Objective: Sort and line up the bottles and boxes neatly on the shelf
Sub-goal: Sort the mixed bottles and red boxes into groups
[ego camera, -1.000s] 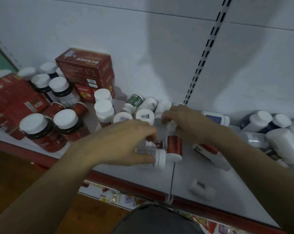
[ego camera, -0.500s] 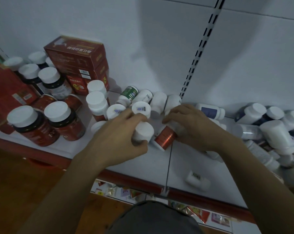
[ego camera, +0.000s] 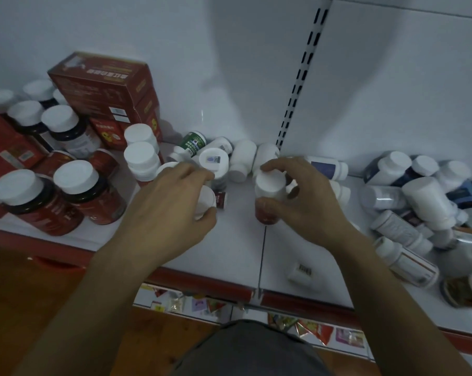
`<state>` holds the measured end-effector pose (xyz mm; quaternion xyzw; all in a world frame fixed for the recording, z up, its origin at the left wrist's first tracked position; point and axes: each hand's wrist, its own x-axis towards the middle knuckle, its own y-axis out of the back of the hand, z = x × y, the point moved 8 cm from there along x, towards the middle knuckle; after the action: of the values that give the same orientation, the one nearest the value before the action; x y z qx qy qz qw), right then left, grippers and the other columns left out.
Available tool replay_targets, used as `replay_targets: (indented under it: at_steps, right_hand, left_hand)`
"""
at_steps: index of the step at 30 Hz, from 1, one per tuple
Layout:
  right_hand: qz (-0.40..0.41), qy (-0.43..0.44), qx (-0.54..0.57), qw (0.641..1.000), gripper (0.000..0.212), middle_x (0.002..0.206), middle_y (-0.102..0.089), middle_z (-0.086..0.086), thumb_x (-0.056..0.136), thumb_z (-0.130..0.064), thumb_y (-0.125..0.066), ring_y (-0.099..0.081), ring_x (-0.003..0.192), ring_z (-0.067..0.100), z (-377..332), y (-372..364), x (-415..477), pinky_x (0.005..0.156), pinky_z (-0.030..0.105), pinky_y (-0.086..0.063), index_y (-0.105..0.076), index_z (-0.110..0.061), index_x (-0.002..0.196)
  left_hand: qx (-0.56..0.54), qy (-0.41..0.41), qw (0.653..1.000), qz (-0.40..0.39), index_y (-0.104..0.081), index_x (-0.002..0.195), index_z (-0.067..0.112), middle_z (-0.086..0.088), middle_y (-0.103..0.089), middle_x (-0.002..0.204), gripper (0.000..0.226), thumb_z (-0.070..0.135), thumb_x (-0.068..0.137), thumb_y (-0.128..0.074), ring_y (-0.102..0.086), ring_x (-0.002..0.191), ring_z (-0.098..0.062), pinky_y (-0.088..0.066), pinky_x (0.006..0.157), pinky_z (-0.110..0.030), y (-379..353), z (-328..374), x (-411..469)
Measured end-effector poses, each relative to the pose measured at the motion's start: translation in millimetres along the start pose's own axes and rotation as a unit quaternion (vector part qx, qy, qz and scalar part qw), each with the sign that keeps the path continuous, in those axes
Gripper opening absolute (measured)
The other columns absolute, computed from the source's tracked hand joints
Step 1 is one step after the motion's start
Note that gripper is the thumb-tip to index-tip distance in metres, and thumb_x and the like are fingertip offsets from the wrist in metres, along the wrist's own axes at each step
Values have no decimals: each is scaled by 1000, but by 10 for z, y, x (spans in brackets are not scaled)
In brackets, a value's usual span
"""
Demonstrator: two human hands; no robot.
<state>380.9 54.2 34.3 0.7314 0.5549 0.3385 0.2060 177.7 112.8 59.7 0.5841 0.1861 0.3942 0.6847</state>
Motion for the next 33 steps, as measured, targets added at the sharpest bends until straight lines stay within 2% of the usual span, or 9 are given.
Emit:
replay_targets:
  at_steps: [6,10,13,15,20,22,25,28,33]
  right_hand:
    - [-5,74,-125,989,47,125,-55,-3,79,-27,-75,-50,115,23,-362,-20,22,96,45,-47,-60,-26,124]
    - [-4,188,-215,958,35,98,-65,9,79,-2,-69,-61,83,33,-848,-338,47,66,41,-51,-68,-11,112]
    - [7,216,-244,945,29,77,-61,14,70,10,-68,-56,52,35,-1040,-604,70,41,29,-32,-68,-2,96]
    - [20,225,-269,936,19,67,-59,10,65,7,-64,-52,45,30,-1147,-656,114,46,23,-14,-67,-6,80]
    - [3,246,-380,892,27,46,-54,3,40,-6,-79,-52,38,22,-1044,-818,306,58,27,-23,-58,-17,53]
    - [-33,233,-360,903,33,50,-56,7,36,-3,-83,-53,38,26,-971,-840,371,56,27,-22,-60,-12,58]
    - [-60,253,-322,910,22,64,-62,10,59,-7,-83,-56,49,30,-976,-811,388,54,24,-11,-65,-9,72]
    - [-86,270,-318,905,10,79,-66,12,77,-11,-71,-61,68,33,-946,-814,403,60,31,-24,-68,-9,87]
    - [-162,278,-381,867,24,95,-68,14,87,-13,-58,-66,82,36,-880,-1118,381,61,35,-32,-65,-10,110]
  left_hand:
    - [65,-51,995,-61,-66,116,30,7,-63,118,35,37,82,-73,-58,110,-22,-52,84,-44,-10,79,178]
    - [93,-42,991,-92,-71,110,34,8,-63,115,33,34,78,-78,-60,104,-18,-54,76,-36,38,-56,136]
    - [103,-27,991,-79,-71,109,31,2,-62,115,29,26,80,-76,-60,99,-18,-41,65,-29,71,-102,92]
    - [91,-14,994,-58,-69,112,28,1,-61,117,33,21,81,-76,-59,103,-21,-40,68,-30,80,-148,22]
    - [16,10,1000,-22,-72,110,24,2,-63,119,39,10,75,-84,-60,107,-27,-55,82,-44,97,-289,-159]
    - [4,13,1000,-15,-72,112,23,1,-62,121,42,9,74,-85,-61,108,-28,-56,84,-46,85,-333,-205]
    - [-5,22,1000,3,-72,116,23,-1,-60,124,43,11,76,-85,-60,110,-29,-56,85,-48,103,-390,-252]
    - [-5,18,1000,17,-73,118,20,-5,-57,127,41,10,79,-83,-58,112,-31,-54,89,-48,92,-394,-243]
    - [-38,31,998,38,-70,121,15,-9,-53,126,49,3,75,-84,-57,111,-33,-54,90,-48,29,-391,-301]
